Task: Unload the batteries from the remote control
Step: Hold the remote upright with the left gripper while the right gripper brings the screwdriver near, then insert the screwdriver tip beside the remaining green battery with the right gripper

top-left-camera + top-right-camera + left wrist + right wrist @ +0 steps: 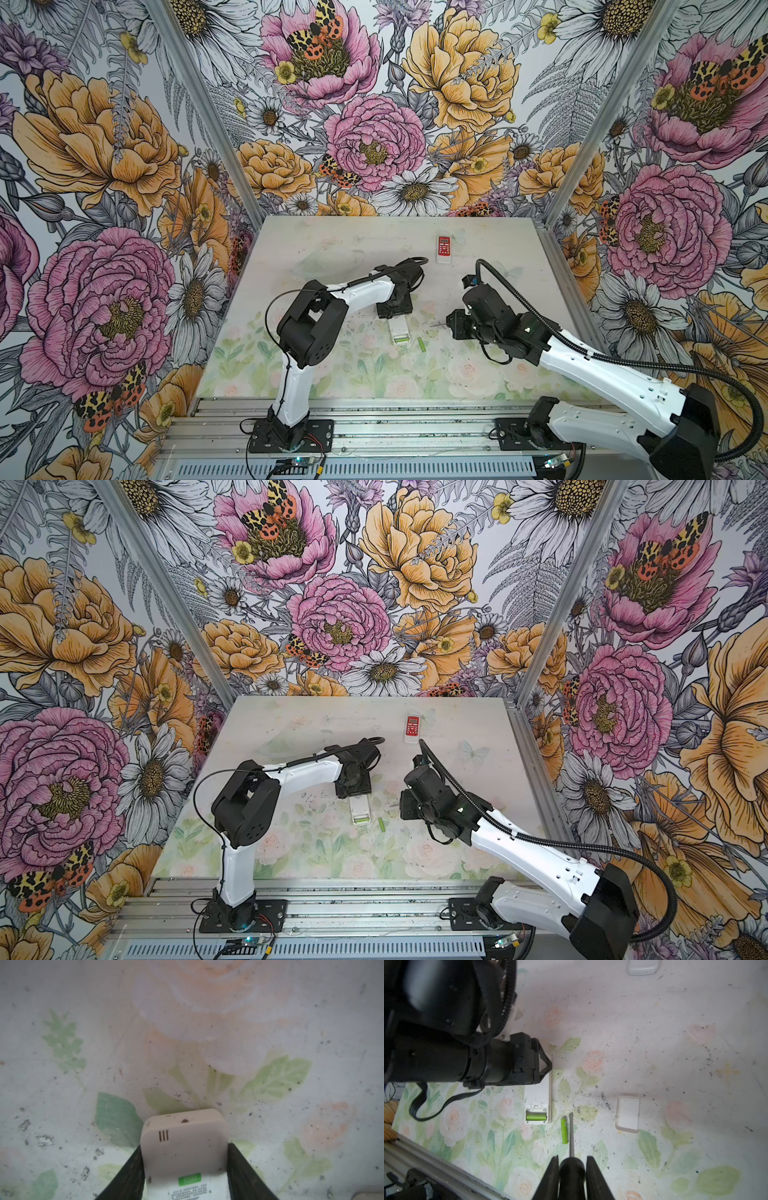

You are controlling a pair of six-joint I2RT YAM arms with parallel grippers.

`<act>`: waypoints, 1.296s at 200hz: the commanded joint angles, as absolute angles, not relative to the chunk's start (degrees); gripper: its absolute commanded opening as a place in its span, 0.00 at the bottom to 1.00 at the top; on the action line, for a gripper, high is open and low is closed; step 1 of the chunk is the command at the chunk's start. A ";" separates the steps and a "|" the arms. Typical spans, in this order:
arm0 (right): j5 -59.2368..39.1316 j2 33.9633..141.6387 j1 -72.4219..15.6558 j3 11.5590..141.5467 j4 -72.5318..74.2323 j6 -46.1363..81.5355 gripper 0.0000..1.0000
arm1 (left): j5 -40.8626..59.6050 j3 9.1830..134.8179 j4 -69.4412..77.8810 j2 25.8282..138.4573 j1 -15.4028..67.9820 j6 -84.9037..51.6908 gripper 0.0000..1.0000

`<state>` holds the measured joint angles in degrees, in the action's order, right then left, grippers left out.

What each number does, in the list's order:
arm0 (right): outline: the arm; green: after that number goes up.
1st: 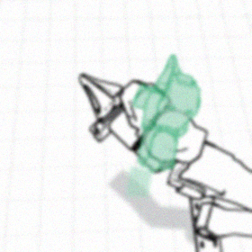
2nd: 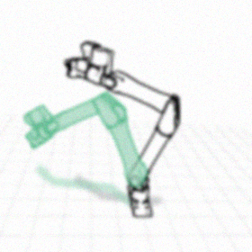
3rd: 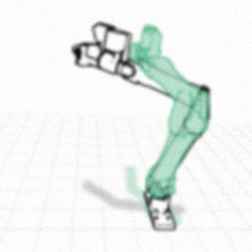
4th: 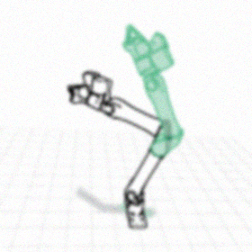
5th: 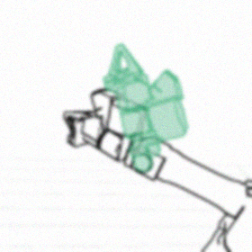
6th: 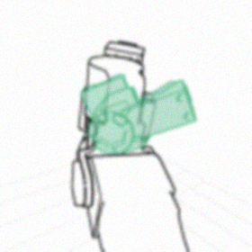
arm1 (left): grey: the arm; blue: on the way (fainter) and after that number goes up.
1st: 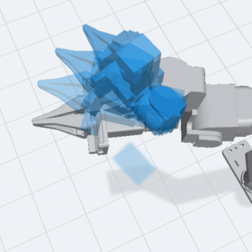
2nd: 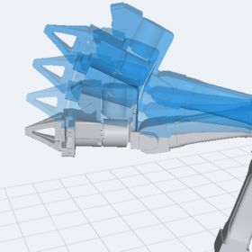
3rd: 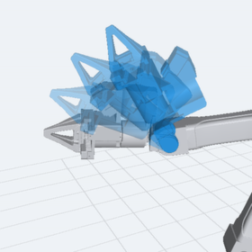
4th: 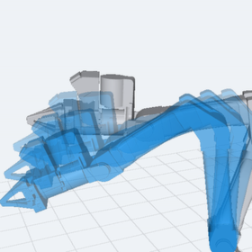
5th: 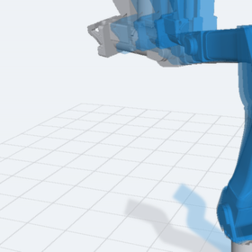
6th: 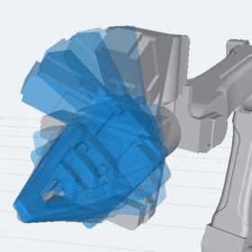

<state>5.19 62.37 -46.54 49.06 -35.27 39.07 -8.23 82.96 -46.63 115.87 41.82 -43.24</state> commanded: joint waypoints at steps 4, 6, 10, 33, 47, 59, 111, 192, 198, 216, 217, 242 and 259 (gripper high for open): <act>2.53 61.26 -49.85 48.54 -28.10 30.64 0.00 | -9.15 81.57 -44.81 114.82 42.64 -35.00 0.21; 2.44 61.19 -50.08 48.48 -27.81 30.38 0.00 | -9.14 81.26 -44.43 114.53 42.63 -34.79 0.21; 2.23 61.06 -50.53 48.32 -27.29 29.89 0.00 | -9.14 80.51 -43.65 113.97 42.56 -34.45 0.21; -0.36 60.17 -52.23 46.65 -24.01 27.99 0.00 | -8.50 75.18 -36.39 109.84 43.45 -30.69 0.20; -0.89 59.86 -53.85 45.81 -23.16 26.64 0.00 | -7.78 72.70 -32.89 108.11 44.19 -27.61 0.21; -0.99 59.68 -54.90 45.46 -23.02 26.33 0.00 | -7.69 71.73 -31.70 107.62 44.64 -25.69 0.20; -0.05 61.51 -57.96 45.35 -22.68 25.80 0.00 | -7.10 68.17 -27.77 106.16 45.73 -22.65 0.20; 7.33 68.74 -60.88 48.14 -25.93 23.27 0.00 | -6.34 67.32 -26.46 104.86 45.96 -21.26 0.16; 8.07 68.97 -60.97 48.25 -26.01 23.45 0.00 | -6.25 67.24 -26.37 104.85 45.97 -21.10 0.15; 9.76 68.77 -60.91 48.60 -26.01 23.36 0.00 | -6.25 67.20 -26.43 104.87 46.16 -20.85 0.15; 9.80 68.71 -60.91 48.64 -26.01 23.32 0.00 | -6.24 67.17 -26.44 104.86 46.15 -20.89 0.15; 10.11 68.98 -60.90 48.76 -25.94 22.72 0.00 | -6.25 67.12 -26.33 104.90 46.19 -20.92 0.14; 9.42 68.96 -60.93 48.95 -25.75 22.42 0.00 | -6.15 67.30 -26.36 104.85 46.14 -20.99 0.14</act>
<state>8.01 69.12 -60.47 46.65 -26.46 23.86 -7.01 67.81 -27.99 106.80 45.89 -22.06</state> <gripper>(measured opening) 0.235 0.571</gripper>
